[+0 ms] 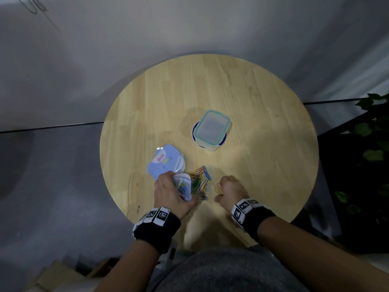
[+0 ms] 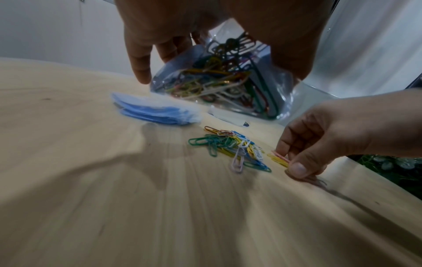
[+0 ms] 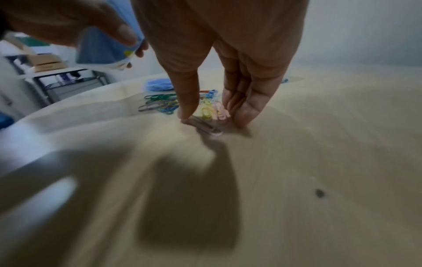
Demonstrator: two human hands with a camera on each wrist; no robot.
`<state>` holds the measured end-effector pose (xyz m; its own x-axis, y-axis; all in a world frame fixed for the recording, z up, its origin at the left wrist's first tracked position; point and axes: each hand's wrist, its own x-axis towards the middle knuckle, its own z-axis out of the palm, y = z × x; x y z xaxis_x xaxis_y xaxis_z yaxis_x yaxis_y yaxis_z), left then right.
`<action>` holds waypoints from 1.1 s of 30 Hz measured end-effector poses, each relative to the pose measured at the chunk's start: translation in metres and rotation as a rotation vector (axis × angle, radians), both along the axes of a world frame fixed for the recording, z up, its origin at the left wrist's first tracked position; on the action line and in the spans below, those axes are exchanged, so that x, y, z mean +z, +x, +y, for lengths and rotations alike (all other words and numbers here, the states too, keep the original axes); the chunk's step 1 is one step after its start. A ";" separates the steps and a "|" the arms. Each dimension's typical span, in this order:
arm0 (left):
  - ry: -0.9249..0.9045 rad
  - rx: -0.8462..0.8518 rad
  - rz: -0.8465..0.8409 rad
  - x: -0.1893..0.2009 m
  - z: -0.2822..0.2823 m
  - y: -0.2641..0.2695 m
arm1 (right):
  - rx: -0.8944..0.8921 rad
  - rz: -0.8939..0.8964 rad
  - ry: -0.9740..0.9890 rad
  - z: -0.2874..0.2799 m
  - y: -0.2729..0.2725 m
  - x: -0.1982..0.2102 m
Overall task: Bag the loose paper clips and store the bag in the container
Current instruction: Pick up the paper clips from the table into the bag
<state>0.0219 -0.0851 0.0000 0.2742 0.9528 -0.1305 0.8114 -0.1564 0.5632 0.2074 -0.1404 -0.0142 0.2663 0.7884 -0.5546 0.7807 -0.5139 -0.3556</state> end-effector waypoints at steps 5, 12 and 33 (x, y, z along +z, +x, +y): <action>-0.001 -0.005 -0.005 0.002 -0.001 0.000 | 0.166 -0.135 -0.040 0.000 -0.011 0.002; -0.014 -0.009 0.002 0.002 -0.002 0.003 | 0.304 -0.205 -0.076 -0.007 -0.021 0.000; 0.045 -0.031 -0.183 0.004 -0.001 0.047 | -0.270 0.355 0.266 0.049 -0.014 0.085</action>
<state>0.0694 -0.0862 0.0039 0.3187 0.9473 -0.0330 0.6906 -0.2083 0.6926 0.1938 -0.0916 0.0709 0.3112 0.8438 -0.4372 0.4403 -0.5357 -0.7205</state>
